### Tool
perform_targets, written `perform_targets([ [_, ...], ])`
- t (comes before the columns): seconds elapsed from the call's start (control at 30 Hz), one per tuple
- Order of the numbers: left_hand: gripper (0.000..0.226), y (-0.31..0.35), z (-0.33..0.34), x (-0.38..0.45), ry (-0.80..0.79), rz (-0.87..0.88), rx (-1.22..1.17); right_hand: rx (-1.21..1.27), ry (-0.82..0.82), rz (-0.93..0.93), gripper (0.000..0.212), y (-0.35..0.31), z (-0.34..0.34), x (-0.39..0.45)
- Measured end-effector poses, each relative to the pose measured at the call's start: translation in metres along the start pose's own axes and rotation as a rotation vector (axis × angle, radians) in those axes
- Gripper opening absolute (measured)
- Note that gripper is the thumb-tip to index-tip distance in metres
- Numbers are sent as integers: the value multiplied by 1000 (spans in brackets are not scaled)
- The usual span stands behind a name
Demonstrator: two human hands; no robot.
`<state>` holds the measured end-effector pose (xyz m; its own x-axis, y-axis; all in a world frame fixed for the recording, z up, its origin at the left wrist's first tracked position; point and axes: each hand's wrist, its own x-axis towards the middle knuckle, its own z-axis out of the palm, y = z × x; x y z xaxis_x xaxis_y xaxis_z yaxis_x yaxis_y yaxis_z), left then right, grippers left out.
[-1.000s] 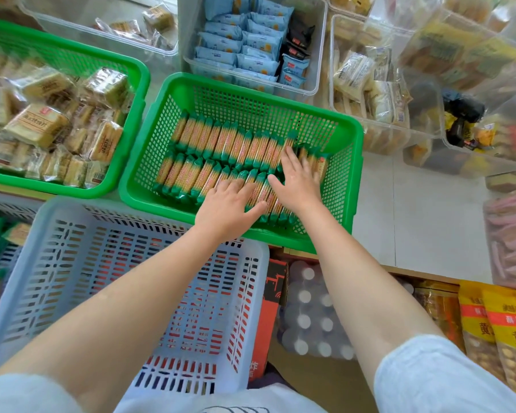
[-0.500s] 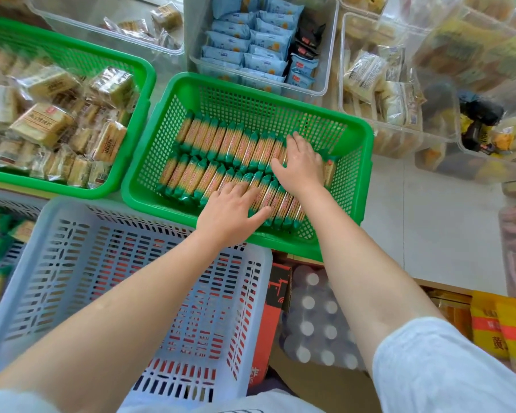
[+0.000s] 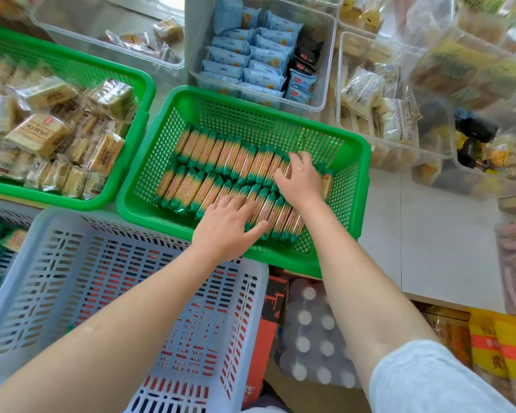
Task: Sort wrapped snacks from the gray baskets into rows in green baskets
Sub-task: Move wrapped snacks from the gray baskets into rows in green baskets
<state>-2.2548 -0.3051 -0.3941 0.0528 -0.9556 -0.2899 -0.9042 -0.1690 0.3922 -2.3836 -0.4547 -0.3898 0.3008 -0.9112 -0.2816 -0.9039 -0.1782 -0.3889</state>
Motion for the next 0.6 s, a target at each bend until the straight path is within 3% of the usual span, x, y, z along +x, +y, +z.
perform_targets([
  [0.23,67,0,-1,-1,9,-2,-11,30,-83,1,78,3,9,-16],
  [0.37,66,1,0,-1,25,3,2,-23,35,-59,66,7,15,-37],
  [0.53,63,0,4,0,73,28,6,-81,-97,-58,65,13,12,-42],
  [0.6,62,-1,4,0,73,30,8,-46,-75,-67,65,5,-2,-46],
])
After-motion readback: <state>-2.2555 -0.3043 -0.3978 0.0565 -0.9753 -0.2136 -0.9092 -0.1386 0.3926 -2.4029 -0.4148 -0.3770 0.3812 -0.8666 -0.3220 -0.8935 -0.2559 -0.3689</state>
